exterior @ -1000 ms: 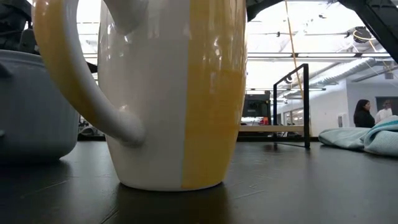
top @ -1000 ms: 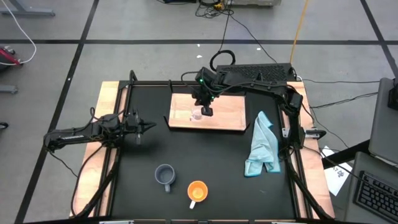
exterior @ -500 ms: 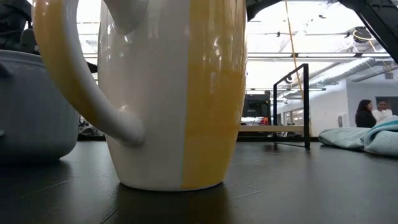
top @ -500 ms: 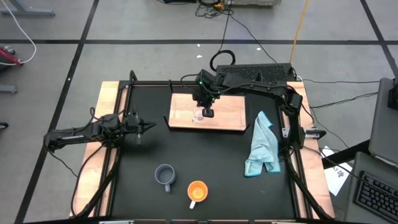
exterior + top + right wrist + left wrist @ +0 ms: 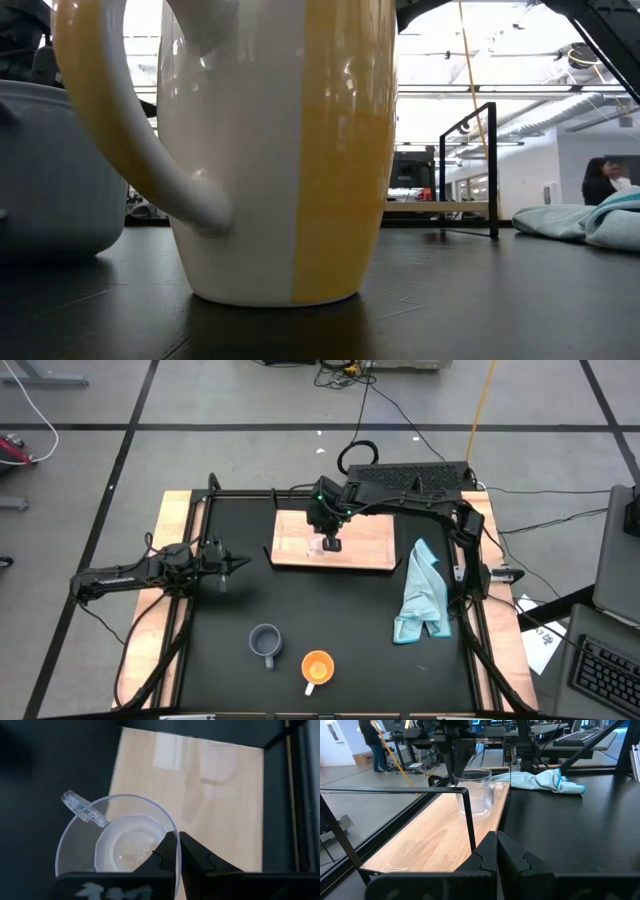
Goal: Stack small to large cups/mugs on shelf
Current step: Put the transparent mug on the shelf
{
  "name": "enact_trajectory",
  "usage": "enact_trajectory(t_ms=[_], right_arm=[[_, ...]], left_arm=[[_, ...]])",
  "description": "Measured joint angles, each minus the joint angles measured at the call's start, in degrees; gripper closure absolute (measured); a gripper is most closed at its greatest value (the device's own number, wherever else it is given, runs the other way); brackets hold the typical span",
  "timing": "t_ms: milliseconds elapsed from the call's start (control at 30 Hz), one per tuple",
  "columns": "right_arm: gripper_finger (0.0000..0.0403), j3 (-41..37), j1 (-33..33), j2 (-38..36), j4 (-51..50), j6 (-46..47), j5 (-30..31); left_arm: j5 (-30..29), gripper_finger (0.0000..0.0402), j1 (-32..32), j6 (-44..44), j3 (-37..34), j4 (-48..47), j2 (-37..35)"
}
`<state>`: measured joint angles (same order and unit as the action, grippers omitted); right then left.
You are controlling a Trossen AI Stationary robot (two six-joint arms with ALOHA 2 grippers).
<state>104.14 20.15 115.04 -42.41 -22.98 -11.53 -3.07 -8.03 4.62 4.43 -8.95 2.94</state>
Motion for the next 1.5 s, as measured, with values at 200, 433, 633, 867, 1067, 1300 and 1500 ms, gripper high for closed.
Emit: enact_trajectory(t_ms=[200, 433, 633, 867, 1067, 1300, 1500], right_arm=[[0.0403, 0.0, -0.62, 0.0, 0.66, 0.98, -0.75], [0.0403, 0.0, -1.2, 0.12, 1.52, 1.29, -0.67], [0.0403, 0.0, -1.47, 2.02, 2.61, 2.43, 1.26], [0.0403, 0.07, -1.51, 2.71, 4.72, 3.36, 1.09], [0.0403, 0.0, -1.51, 2.97, 4.73, 3.94, 1.05], [0.0403, 0.0, -1.51, 3.02, 4.69, 4.31, 1.02], [0.0403, 0.0, -1.51, 3.02, 4.67, 4.3, 1.02]], left_arm=[[0.0, 0.0398, 0.02, -0.2, 0.0, -0.04, -0.02], [0.0, 0.0398, 0.02, -0.42, 0.01, -0.39, -0.01], [0.02, 0.0398, 0.01, -0.43, 0.0, -0.38, -0.01], [0.02, 0.0398, 0.01, -0.43, 0.0, -0.36, -0.01], [0.02, 0.0398, 0.0, -0.42, 0.0, -0.39, -0.02], [0.02, 0.0398, 0.01, -0.42, 0.01, -0.42, -0.02], [0.02, 0.0398, 0.02, -0.42, 0.0, -0.44, -0.02]])
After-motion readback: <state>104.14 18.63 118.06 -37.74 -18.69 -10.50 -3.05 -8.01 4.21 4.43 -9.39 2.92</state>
